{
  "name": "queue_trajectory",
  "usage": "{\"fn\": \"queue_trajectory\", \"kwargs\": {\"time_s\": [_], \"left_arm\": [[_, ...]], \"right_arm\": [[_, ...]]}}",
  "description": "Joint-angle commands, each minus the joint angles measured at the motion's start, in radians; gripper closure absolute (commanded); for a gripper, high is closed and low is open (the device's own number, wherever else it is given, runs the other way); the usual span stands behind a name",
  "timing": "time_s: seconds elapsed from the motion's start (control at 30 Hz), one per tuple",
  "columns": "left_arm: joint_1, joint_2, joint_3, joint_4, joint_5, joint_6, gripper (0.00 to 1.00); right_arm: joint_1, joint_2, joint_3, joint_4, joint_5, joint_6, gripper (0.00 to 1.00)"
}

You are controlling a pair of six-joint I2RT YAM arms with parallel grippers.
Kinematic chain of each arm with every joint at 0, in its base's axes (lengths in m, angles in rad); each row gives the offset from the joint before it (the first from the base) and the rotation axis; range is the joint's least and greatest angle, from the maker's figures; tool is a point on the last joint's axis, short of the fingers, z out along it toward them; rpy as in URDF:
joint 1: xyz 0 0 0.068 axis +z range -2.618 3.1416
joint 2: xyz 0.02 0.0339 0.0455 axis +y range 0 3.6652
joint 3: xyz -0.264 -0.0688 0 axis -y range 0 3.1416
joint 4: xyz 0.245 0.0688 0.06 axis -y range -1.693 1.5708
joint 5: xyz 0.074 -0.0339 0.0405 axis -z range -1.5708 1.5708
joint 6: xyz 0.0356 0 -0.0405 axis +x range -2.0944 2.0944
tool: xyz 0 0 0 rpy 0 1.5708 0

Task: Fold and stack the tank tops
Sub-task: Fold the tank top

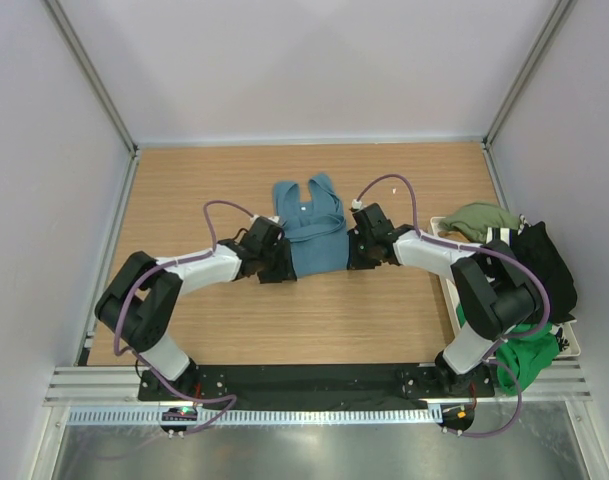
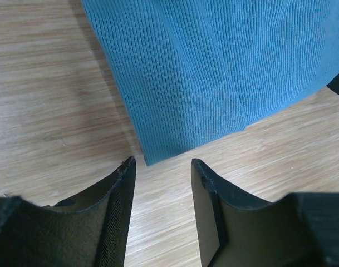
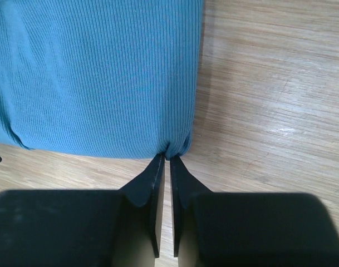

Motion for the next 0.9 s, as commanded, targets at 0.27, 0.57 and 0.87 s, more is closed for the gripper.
{"fn": "queue_trajectory", "kwargs": {"time_s": [0.27, 0.57, 0.87], "left_arm": [[-0.006, 0.052, 0.057, 0.000, -0.029, 0.068, 0.78], [-0.007, 0.015, 0.040, -0.025, -0.072, 0.109, 1.00], [-0.007, -0.110, 0.017, -0.147, -0.147, 0.141, 1.00]], "right_arm": [[0.005, 0.001, 0.025, 0.028, 0.007, -0.016, 0.92], [0.004, -0.033, 0.028, -0.026, 0.047, -0.010, 0.98], [0.017, -0.124, 0.016, -0.117, 0.185, 0.006, 0.99]]}}
